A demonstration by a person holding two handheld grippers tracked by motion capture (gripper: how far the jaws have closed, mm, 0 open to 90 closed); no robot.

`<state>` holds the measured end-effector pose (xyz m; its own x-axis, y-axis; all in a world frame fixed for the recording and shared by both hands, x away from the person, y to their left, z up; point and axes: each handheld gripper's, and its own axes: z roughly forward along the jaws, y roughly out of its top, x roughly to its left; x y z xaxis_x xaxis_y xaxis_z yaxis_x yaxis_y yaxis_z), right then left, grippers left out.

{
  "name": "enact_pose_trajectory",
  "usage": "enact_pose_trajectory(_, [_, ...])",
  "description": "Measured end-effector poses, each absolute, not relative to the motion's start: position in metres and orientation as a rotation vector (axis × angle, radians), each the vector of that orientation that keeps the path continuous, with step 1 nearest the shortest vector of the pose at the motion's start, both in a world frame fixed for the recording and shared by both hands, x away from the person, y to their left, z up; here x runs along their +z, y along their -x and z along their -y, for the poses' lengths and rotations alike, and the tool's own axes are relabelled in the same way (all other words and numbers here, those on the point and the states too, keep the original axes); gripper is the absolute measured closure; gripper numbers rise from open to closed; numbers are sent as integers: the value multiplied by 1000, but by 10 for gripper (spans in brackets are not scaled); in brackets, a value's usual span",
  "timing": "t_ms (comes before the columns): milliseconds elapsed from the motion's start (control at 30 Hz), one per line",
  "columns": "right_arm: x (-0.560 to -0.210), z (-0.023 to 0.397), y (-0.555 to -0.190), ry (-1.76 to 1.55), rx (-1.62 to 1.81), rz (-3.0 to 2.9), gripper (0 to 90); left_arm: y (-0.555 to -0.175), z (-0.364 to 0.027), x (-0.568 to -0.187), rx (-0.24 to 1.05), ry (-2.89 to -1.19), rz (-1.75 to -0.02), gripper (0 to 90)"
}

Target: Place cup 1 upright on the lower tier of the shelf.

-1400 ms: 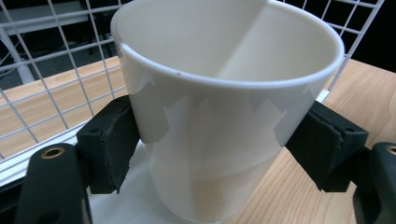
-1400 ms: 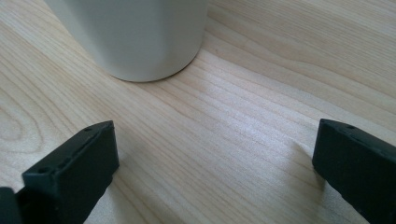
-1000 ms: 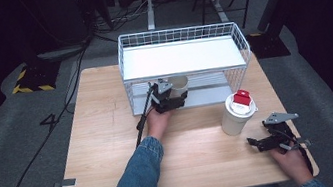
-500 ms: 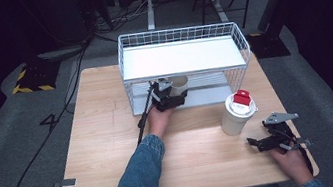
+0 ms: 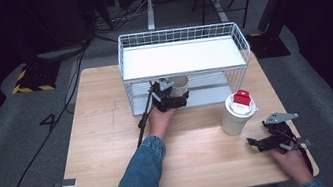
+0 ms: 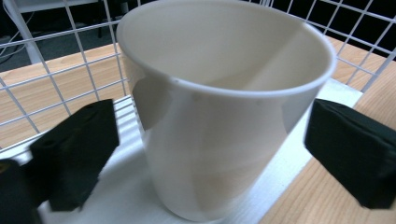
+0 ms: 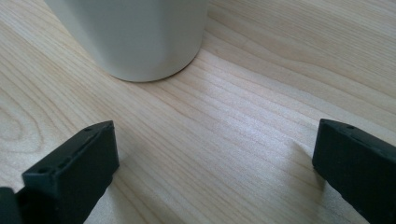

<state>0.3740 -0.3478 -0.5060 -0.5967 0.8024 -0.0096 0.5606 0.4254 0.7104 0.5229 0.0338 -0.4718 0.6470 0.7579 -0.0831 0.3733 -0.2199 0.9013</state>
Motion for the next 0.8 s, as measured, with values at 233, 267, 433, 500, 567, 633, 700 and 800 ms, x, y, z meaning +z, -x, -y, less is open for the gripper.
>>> enact_pose_trajectory(233, [-506,348,-374,-1169,968,-2337,4,-513,-43,-468,445,-1805,-908,1])
enact_pose_trajectory(267, [-506,348,-374,-1169,968,-2337,4,-511,-45,-466,443,-1804,-910,1])
enact_pose_trajectory(433, [-506,348,-374,-1169,968,-2337,4,-497,-51,-459,440,-1801,-895,1])
enact_pose_trajectory(500, [-506,348,-374,-1169,968,-2337,4,-491,-53,-457,443,-1807,-882,1])
enact_pose_trajectory(567, [-506,348,-374,-1169,968,-2337,4,-486,-55,-456,440,-1813,-874,2])
enact_pose_trajectory(633, [-506,348,-374,-1169,968,-2337,4,-481,-57,-454,438,-1812,-867,2])
enact_pose_trajectory(700, [-506,348,-374,-1169,968,-2337,4,-476,-59,-452,431,-1809,-868,3])
enact_pose_trajectory(800, [-506,348,-374,-1169,968,-2337,4,-467,-65,-449,435,-1810,-855,3])
